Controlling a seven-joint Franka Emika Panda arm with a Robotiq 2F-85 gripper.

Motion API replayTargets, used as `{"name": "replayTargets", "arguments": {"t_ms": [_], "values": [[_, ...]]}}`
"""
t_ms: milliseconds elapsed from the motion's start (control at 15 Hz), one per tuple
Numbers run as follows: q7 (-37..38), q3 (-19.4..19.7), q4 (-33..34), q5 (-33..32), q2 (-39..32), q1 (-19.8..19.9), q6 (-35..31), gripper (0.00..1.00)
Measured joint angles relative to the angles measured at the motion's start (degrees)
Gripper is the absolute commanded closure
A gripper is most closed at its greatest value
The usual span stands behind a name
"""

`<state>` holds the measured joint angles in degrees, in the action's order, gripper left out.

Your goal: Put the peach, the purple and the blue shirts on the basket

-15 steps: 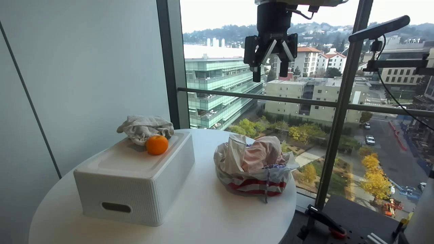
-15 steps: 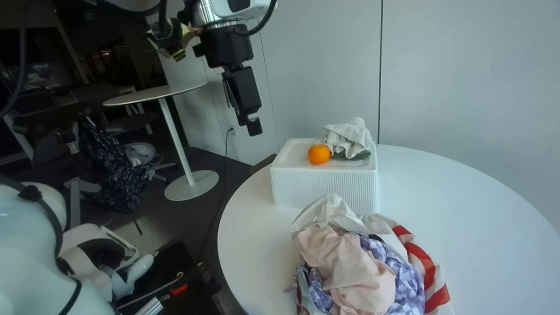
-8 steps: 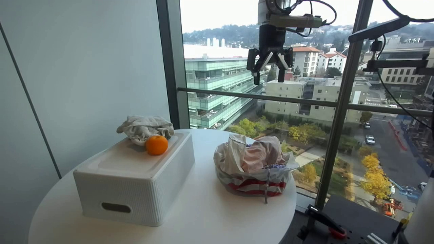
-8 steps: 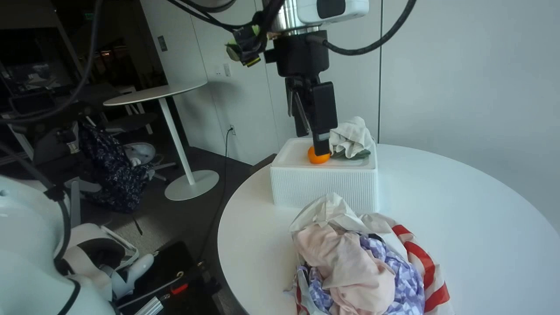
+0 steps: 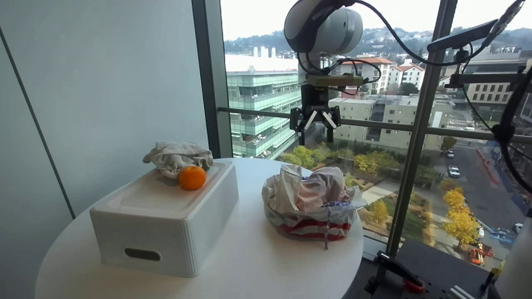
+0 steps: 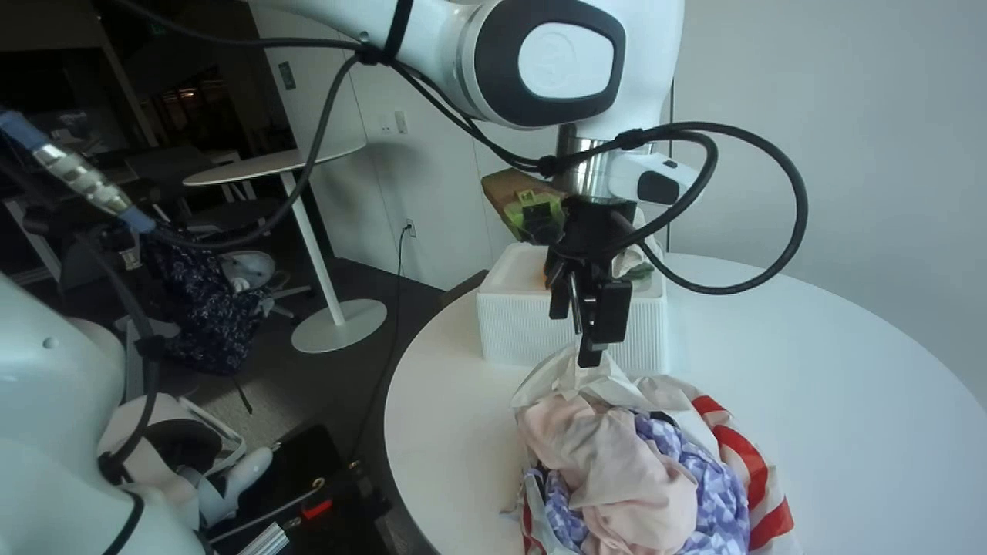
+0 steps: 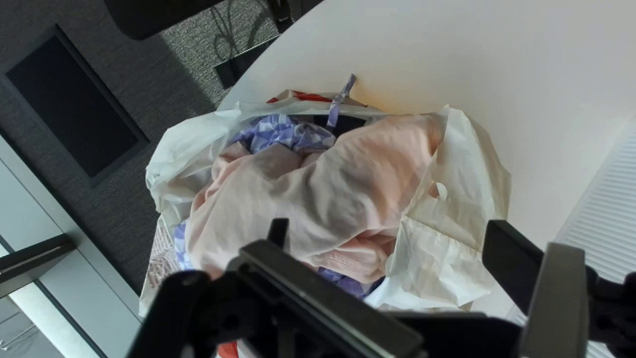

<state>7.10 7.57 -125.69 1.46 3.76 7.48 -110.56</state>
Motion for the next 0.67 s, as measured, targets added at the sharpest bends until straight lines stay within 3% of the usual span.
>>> {"name": "replayTargets", "arguments": {"t_ms": [400, 667], "values": [[4.1, -0.5, -7.1, 2.1, -0.3, -0.1, -2.8, 0.0], [14.7, -0.6, -13.9, 1.2, -1.5, -0.1, -13.9, 0.0]]}}
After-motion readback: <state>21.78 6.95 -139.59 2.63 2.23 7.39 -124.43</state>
